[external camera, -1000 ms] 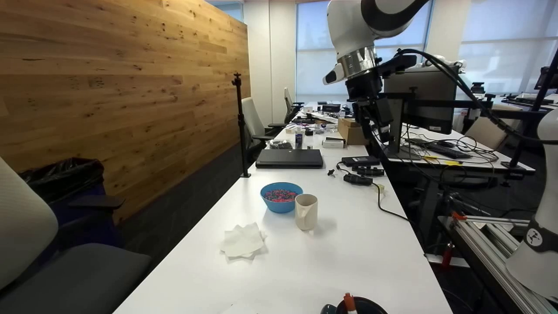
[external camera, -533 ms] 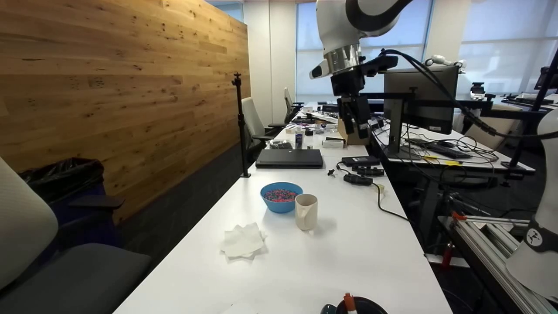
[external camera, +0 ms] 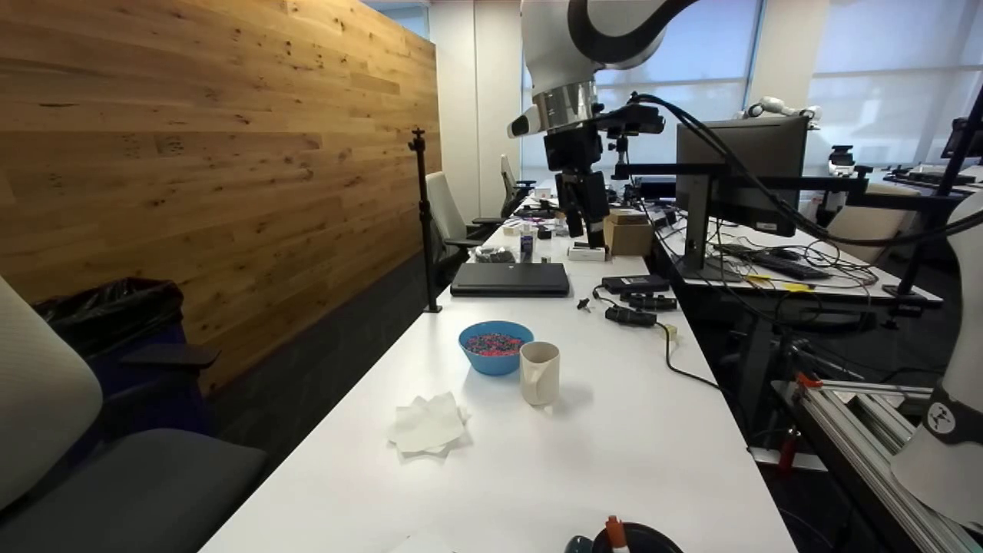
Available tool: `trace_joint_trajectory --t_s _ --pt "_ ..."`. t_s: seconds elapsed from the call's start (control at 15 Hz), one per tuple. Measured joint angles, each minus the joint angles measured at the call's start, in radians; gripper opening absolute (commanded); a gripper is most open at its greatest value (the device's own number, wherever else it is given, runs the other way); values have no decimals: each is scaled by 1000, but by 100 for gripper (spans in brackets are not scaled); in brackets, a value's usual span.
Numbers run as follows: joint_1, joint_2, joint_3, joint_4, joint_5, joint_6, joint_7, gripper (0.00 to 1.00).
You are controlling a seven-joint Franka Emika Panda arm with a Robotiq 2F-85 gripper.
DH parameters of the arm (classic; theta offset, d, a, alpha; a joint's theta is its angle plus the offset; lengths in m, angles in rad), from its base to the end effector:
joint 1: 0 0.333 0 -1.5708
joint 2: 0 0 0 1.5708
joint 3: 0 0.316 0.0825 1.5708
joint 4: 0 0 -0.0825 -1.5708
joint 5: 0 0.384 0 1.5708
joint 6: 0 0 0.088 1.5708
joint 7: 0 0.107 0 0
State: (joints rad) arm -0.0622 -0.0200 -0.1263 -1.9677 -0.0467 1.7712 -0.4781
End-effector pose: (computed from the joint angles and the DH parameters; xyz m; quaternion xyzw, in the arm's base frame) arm 0.5212 -0.1039 0.4652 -0.9845 -0.1504 0.0902 0.0089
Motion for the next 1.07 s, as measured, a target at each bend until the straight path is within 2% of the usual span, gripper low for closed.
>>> trace_joint_trajectory --t_s 0.53,1.07 --pt "0 41 36 15 0 39 2 100" --pt "4 55 62 8 3 62 57 100"
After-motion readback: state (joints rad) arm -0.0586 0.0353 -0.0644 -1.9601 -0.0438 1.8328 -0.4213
